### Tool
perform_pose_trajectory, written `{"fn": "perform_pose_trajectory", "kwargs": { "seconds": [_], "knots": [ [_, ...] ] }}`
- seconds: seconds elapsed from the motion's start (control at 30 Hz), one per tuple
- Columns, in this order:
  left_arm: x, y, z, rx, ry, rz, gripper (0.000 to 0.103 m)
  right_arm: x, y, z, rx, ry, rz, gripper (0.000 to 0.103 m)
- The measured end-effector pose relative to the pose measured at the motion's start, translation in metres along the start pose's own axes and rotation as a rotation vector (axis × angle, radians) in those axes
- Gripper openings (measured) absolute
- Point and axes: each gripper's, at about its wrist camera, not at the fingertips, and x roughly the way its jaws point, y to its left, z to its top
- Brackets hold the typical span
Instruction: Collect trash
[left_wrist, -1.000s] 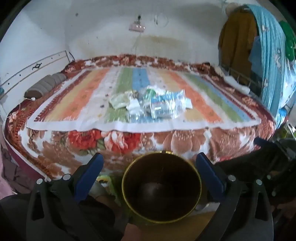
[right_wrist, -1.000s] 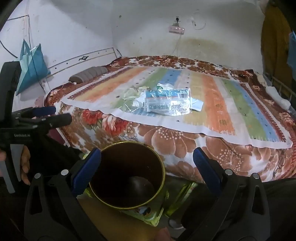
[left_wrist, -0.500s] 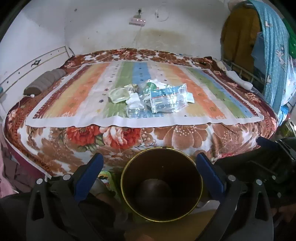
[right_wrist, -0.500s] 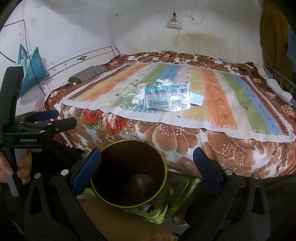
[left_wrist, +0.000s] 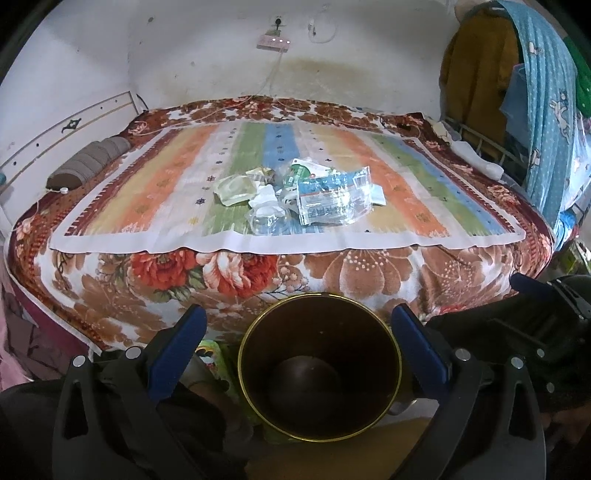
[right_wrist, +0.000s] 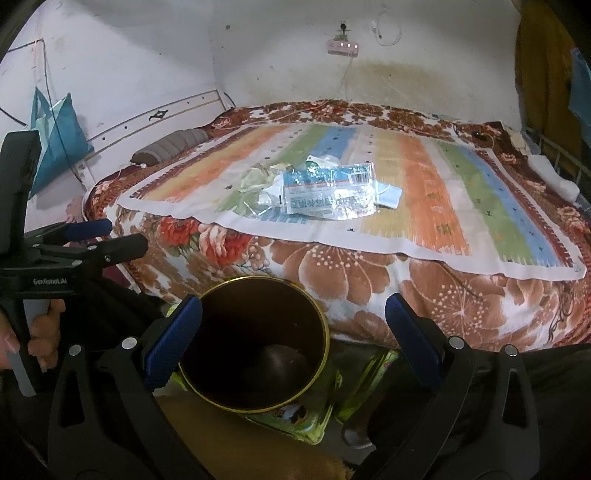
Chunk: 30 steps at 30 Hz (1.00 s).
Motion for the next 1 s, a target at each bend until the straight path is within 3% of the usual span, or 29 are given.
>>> {"fn": "perform_pose_trajectory", "kwargs": {
  "seconds": [1.0],
  "knots": [
    [-0.0025,-0.0035,0.0031,0.015,0.001,0.032,0.097,0.0011,-0.0067,0.0044,0.049,0.031,0.02,0.094]
  ]
}}
